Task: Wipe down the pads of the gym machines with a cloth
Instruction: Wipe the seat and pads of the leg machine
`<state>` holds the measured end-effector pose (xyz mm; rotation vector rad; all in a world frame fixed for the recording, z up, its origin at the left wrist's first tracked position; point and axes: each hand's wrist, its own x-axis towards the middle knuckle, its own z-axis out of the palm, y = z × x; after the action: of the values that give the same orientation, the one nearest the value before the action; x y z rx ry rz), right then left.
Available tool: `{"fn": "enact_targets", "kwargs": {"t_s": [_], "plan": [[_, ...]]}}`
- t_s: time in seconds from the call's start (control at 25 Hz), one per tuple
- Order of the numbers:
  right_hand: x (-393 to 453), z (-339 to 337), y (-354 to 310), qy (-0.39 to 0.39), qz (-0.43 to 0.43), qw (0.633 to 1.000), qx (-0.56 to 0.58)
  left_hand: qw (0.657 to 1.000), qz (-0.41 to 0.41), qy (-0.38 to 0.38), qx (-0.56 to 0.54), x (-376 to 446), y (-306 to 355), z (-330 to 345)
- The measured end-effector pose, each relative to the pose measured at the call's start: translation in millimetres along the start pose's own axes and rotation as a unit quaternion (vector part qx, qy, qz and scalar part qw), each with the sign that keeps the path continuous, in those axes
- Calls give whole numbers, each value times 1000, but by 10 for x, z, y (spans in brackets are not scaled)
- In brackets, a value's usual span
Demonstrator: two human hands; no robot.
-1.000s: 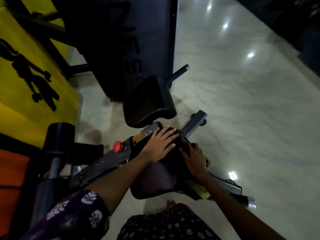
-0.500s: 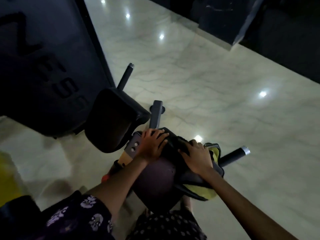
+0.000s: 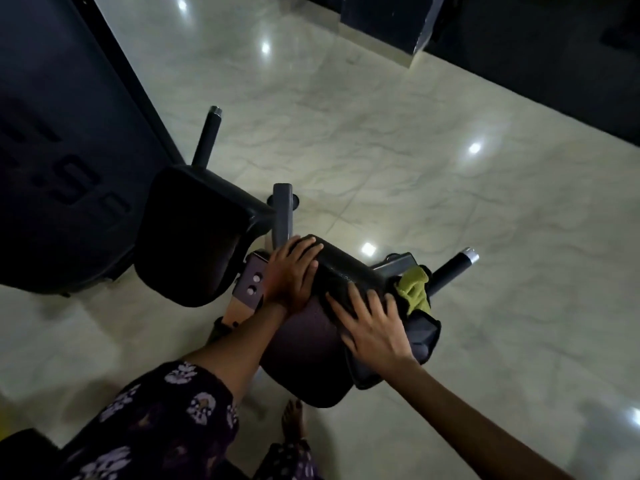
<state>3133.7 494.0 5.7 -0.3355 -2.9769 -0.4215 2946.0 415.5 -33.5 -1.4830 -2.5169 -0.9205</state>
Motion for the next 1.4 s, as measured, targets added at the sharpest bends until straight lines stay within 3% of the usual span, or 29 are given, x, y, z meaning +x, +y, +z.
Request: {"fn": "enact_targets", "kwargs": {"t_s": [0.2,0.36,0.44,0.52,0.6,0.72,0.8,0.84,0.92,1.0,1.04,1.12,1.24,1.28,1.4], "plan": [[236,56,-232,20,160,987,14,1000,-4,-2,10,16,11,-26],[-101,75,-204,36,112,993,4,998,-55,-5,39,-104,147,-1],[-71,-26,-125,24,189,981,31,997,-62,-4,49,-254,189,47],[126,-162,-25,-22,296,952,73,997,-55,-1,52,-342,185,83],[380,-121,249,-125,344,914,177,997,-59,6,54,-356,171,89],[644,164,727,-294,383,794,369,997,-51,18,54,-334,141,113],[701,257,817,-306,420,760,390,997,-45,26,57,-338,137,109],[676,229,769,-296,435,763,375,997,-43,27,54,-336,134,102],[523,200,593,-219,449,806,318,998,-37,28,51,-341,126,96],[210,72,211,-33,485,838,248,997,-31,32,57,-348,120,102],[23,59,-70,62,500,832,230,997,-29,33,57,-347,119,107],[-308,162,-671,150,526,788,283,998,-29,34,54,-348,125,108],[-611,373,-1209,180,565,661,459,997,-33,37,53,-362,134,106],[-606,367,-1184,201,564,635,488,997,-32,38,55,-364,141,104],[-417,349,-700,248,537,666,454,997,-28,40,57,-357,141,110]]}}
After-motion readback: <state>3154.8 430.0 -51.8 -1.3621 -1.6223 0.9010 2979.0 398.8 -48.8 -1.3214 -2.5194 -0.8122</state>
